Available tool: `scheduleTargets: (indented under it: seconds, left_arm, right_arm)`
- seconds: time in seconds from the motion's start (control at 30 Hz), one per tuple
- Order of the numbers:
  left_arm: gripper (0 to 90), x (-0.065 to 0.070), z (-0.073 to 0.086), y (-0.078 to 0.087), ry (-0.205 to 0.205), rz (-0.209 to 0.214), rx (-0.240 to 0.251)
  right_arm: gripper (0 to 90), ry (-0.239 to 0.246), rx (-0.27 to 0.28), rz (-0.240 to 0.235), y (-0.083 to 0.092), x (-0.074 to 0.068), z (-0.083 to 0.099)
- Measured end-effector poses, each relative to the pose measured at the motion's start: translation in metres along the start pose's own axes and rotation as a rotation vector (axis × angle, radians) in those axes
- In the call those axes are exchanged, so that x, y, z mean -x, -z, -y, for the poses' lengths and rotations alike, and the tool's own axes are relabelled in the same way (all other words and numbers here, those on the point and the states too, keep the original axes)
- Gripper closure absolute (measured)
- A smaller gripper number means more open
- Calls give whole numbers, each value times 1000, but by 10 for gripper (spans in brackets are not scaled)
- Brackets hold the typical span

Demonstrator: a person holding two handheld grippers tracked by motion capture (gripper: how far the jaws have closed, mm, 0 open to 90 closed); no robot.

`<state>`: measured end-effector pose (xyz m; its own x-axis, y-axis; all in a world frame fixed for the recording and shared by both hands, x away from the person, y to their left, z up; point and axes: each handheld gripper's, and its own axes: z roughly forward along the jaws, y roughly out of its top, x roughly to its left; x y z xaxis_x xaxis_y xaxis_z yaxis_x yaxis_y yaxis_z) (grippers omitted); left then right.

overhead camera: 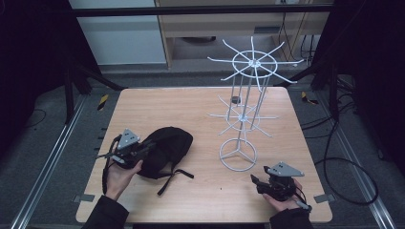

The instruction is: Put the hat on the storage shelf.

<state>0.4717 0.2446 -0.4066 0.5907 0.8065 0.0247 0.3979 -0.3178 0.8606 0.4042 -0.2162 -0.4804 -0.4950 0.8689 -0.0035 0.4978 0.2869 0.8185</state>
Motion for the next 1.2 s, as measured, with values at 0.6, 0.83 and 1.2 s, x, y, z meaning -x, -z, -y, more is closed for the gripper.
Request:
scheduleTargets:
  seconds: [0.6, 0.83, 1.2]
  left_arm:
    - [819, 16, -17, 45, 106, 86, 287]
    - [819, 18, -21, 62, 142, 98, 397]
    - [819, 25, -31, 88, 181, 126, 530]
  right_arm:
    - [397, -15, 19, 18, 2, 3, 0]
    - [399, -22, 30, 24, 3, 4, 1]
    - [399, -33, 49, 40, 5, 7, 1]
